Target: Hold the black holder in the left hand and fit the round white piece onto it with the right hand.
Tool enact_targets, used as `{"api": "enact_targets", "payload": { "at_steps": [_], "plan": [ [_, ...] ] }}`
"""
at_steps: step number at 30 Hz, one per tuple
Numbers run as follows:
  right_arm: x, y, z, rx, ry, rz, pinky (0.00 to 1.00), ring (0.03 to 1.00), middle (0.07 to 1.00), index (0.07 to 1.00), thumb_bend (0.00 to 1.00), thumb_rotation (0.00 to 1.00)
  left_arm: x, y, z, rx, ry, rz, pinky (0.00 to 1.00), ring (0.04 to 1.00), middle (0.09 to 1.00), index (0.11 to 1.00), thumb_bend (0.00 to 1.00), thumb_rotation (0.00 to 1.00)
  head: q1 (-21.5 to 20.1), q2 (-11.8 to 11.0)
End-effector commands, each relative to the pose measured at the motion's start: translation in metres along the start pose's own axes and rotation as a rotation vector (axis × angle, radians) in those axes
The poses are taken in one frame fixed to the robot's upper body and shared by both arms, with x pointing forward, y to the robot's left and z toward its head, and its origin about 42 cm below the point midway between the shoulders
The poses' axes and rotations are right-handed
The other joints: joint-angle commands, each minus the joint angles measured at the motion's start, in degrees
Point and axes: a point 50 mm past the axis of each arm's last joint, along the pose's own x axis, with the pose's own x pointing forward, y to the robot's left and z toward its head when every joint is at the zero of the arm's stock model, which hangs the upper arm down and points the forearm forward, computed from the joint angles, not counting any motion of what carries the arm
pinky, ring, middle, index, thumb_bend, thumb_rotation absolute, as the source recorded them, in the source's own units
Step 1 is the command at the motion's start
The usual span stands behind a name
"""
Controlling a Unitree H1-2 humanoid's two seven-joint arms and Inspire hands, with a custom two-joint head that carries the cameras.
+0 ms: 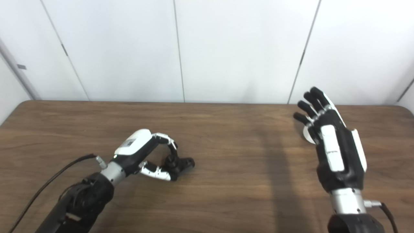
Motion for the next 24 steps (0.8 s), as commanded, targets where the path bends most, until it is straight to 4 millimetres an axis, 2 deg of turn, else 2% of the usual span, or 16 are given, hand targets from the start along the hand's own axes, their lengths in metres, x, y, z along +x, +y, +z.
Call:
{"api": "enact_targets", "payload": {
  "at_steps": [1,6,17,24],
  "plan": [
    [0.009,0.002,0.021,-0.005,-0.094,0.022,0.8,0.863,0.884,0.86,0.42,0.73,0.002,0.012,0.014,0.018,-0.058,0.023,0.78,0.811,0.709,0.492,0.52,0.07,-0.1,0.1],
    [0.015,0.006,0.026,0.006,-0.114,0.027,0.82,0.868,0.879,0.862,0.41,0.73,-0.001,0.002,0.024,-0.004,-0.077,-0.027,0.76,0.818,0.709,0.492,0.52,0.07,-0.8,0.6],
    [0.02,0.015,0.028,0.022,-0.133,0.028,0.79,0.854,0.866,0.845,0.45,0.69,0.0,-0.029,0.044,-0.069,-0.131,-0.069,0.74,0.825,0.704,0.493,0.52,0.08,-2.8,1.2],
    [0.017,0.008,0.028,0.008,-0.153,0.007,0.77,0.845,0.861,0.845,0.46,0.68,0.001,-0.039,0.042,-0.106,-0.105,-0.072,0.77,0.84,0.711,0.494,0.52,0.08,-4.2,1.1]
  ]
}}
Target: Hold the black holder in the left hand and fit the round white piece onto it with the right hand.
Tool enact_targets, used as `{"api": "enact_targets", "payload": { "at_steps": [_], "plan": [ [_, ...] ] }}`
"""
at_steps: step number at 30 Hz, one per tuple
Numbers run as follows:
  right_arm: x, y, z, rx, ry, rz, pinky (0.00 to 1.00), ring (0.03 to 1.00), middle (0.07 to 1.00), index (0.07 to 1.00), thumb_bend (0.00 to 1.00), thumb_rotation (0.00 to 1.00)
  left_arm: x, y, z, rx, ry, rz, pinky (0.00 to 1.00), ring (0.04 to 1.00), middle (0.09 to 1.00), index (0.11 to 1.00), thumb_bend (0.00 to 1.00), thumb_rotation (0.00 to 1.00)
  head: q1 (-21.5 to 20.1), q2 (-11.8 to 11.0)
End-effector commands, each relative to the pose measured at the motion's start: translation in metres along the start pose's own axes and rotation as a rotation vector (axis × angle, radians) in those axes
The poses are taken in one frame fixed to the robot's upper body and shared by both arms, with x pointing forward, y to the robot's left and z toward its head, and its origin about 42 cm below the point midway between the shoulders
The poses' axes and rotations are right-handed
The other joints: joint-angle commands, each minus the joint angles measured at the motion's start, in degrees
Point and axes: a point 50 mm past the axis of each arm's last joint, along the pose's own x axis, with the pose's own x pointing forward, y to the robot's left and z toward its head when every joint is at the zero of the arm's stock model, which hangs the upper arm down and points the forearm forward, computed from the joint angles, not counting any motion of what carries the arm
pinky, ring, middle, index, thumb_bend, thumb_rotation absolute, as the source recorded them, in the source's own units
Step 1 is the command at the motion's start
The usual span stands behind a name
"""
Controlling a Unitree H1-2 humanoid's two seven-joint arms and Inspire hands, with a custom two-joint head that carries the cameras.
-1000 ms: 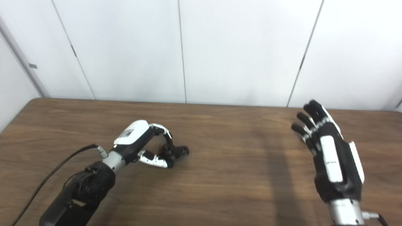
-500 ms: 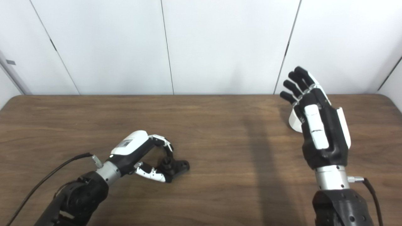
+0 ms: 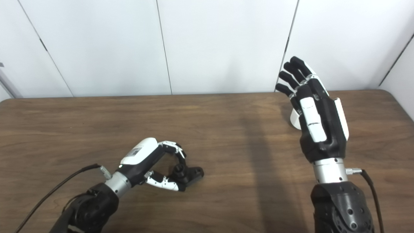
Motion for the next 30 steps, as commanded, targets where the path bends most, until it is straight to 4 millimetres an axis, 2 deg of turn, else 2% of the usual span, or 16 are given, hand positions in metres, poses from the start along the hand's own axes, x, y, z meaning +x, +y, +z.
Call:
{"api": "enact_targets", "payload": {
  "at_steps": [1,12,19,24,30],
  "plan": [
    [0.004,0.0,0.015,-0.009,-0.094,0.002,0.77,0.842,0.859,0.842,0.46,0.68,0.002,-0.006,0.005,-0.02,-0.029,-0.009,0.78,0.844,0.712,0.494,0.52,0.08,-0.2,0.1],
    [0.003,0.0,0.029,-0.019,-0.128,-0.011,0.77,0.851,0.872,0.846,0.47,0.7,0.001,-0.017,-0.005,-0.03,-0.016,-0.001,0.78,0.843,0.71,0.494,0.52,0.07,-2.4,1.1],
    [0.008,-0.012,0.047,-0.075,-0.187,-0.016,0.77,0.855,0.876,0.854,0.4,0.73,0.001,-0.023,-0.01,-0.017,-0.009,-0.032,0.78,0.844,0.713,0.494,0.52,0.07,-4.2,0.9],
    [0.009,-0.024,0.056,-0.099,-0.215,-0.03,0.79,0.863,0.88,0.861,0.45,0.65,0.001,-0.029,-0.017,-0.025,-0.014,-0.036,0.78,0.84,0.715,0.494,0.52,0.07,-5.3,0.9],
    [0.013,-0.039,0.064,-0.167,-0.233,-0.041,0.81,0.876,0.889,0.862,0.43,0.49,0.002,-0.037,-0.022,-0.046,-0.033,-0.033,0.76,0.836,0.707,0.493,0.52,0.07,-6.5,0.6]
  ]
}}
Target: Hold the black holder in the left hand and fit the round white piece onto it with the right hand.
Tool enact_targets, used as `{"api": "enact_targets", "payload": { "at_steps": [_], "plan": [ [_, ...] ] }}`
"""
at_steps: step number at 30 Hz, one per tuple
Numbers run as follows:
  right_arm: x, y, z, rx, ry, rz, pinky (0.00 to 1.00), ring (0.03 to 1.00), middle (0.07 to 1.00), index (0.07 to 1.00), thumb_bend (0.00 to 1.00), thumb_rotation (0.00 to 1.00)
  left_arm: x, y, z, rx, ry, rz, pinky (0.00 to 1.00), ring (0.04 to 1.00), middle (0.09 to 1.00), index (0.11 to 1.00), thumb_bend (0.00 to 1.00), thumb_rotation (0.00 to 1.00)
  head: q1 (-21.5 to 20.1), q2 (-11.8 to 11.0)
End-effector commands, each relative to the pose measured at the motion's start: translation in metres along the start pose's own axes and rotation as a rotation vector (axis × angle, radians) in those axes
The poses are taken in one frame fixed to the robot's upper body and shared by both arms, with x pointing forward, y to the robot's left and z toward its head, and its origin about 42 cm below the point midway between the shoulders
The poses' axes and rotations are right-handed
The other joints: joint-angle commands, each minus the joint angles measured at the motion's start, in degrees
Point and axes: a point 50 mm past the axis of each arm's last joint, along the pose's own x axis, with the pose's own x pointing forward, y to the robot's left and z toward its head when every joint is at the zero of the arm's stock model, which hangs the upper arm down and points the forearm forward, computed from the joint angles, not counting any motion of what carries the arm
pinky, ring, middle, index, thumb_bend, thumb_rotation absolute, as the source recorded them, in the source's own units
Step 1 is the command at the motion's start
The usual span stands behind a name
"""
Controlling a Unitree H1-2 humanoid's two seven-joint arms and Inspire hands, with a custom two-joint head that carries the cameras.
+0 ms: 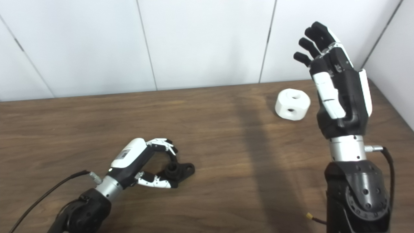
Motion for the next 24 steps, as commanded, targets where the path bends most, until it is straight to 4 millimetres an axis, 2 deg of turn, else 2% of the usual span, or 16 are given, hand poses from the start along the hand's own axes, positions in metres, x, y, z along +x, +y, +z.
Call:
{"api": "enact_targets", "payload": {
  "at_steps": [1,4,8,11,13,17,24],
  "plan": [
    [0.011,-0.007,0.018,-0.046,-0.104,0.009,0.81,0.874,0.89,0.866,0.43,0.47,-0.002,-0.019,-0.005,-0.018,0.025,-0.077,0.77,0.838,0.708,0.494,0.52,0.07,-0.8,-0.1],
    [0.014,-0.017,0.017,-0.127,-0.086,-0.012,0.83,0.87,0.894,0.868,0.46,0.42,-0.002,-0.019,-0.005,-0.018,0.022,-0.075,0.77,0.84,0.709,0.494,0.52,0.07,-2.1,-0.3],
    [0.015,-0.027,0.011,-0.316,-0.062,-0.025,0.77,0.831,0.867,0.859,0.51,0.41,-0.004,-0.018,-0.008,-0.023,0.023,-0.071,0.77,0.837,0.708,0.494,0.52,0.07,-5.6,-1.5],
    [0.015,-0.037,-0.002,-0.393,-0.034,-0.025,0.76,0.834,0.858,0.846,0.6,0.31,-0.006,-0.015,-0.01,-0.022,0.025,-0.075,0.78,0.845,0.717,0.494,0.52,0.07,-8.9,-2.9],
    [0.017,-0.043,-0.011,-0.455,-0.02,-0.024,0.74,0.825,0.852,0.834,0.65,0.29,-0.008,-0.012,-0.011,-0.021,0.024,-0.074,0.78,0.844,0.718,0.494,0.52,0.07,-10.6,-3.7],
    [0.02,-0.05,-0.019,-0.532,0.015,-0.026,0.75,0.842,0.868,0.846,0.7,0.22,-0.01,-0.01,-0.014,-0.024,0.023,-0.073,0.76,0.846,0.719,0.494,0.52,0.07,-12.2,-4.3],
    [0.02,-0.066,-0.025,-0.791,0.157,-0.028,0.75,0.833,0.879,0.87,0.8,0.23,-0.011,-0.005,-0.017,-0.022,0.031,-0.074,0.77,0.848,0.722,0.494,0.52,0.07,-13.7,-5.8]
  ]
}}
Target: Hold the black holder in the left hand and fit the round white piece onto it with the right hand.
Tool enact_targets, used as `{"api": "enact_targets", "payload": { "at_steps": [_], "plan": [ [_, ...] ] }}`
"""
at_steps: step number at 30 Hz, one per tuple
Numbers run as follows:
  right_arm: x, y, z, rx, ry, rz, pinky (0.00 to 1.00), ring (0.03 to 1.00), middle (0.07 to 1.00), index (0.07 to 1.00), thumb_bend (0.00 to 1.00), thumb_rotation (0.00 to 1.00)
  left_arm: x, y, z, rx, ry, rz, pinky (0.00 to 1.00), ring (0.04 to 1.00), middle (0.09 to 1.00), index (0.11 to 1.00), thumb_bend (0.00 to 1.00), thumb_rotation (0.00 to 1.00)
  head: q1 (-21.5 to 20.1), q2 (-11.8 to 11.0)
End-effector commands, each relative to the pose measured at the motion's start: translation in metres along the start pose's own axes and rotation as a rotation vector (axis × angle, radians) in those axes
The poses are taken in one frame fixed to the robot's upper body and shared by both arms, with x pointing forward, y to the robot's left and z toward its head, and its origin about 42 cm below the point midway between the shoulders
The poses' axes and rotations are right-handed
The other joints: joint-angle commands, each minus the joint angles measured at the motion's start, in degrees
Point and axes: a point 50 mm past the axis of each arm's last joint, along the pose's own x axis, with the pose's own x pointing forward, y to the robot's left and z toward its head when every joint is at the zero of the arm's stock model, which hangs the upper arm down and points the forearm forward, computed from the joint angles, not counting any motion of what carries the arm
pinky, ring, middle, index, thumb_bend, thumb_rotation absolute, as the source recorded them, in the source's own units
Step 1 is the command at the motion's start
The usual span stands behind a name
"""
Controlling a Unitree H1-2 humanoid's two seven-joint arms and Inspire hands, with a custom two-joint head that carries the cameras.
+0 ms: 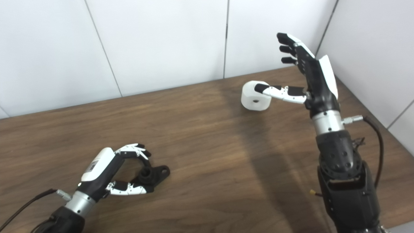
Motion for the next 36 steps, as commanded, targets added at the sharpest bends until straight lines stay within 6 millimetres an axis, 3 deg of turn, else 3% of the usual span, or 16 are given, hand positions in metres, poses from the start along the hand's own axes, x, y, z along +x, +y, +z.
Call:
{"api": "enact_targets", "payload": {
  "at_steps": [1,13,20,28,36],
  "plan": [
    [0.008,-0.011,0.002,-0.087,-0.017,-0.01,0.75,0.837,0.882,0.876,0.81,0.22,-0.008,-0.006,-0.012,0.005,0.057,-0.077,0.76,0.847,0.722,0.494,0.52,0.07,-0.2,-0.2],
    [0.035,-0.023,-0.036,-0.222,0.098,0.078,0.77,0.861,0.885,0.871,0.9,0.24,-0.012,-0.008,-0.016,0.001,0.056,-0.071,0.78,0.849,0.718,0.494,0.52,0.07,-1.1,-2.7],
    [0.061,-0.029,-0.059,-0.185,0.143,0.157,0.81,0.883,0.899,0.879,0.92,0.21,-0.014,-0.011,-0.018,-0.008,0.057,-0.066,0.78,0.851,0.717,0.494,0.52,0.07,-1.2,-3.7],
    [0.083,-0.028,-0.073,-0.198,0.141,0.235,0.78,0.867,0.888,0.877,0.97,0.23,-0.018,-0.014,-0.023,-0.013,0.059,-0.06,0.78,0.848,0.712,0.494,0.52,0.07,-1.9,-5.7],
    [0.106,-0.024,-0.08,-0.207,0.162,0.289,0.83,0.886,0.904,0.879,0.99,0.24,-0.019,-0.016,-0.025,-0.013,0.054,-0.063,0.78,0.854,0.72,0.494,0.52,0.07,-1.7,-6.1]
  ]
}}
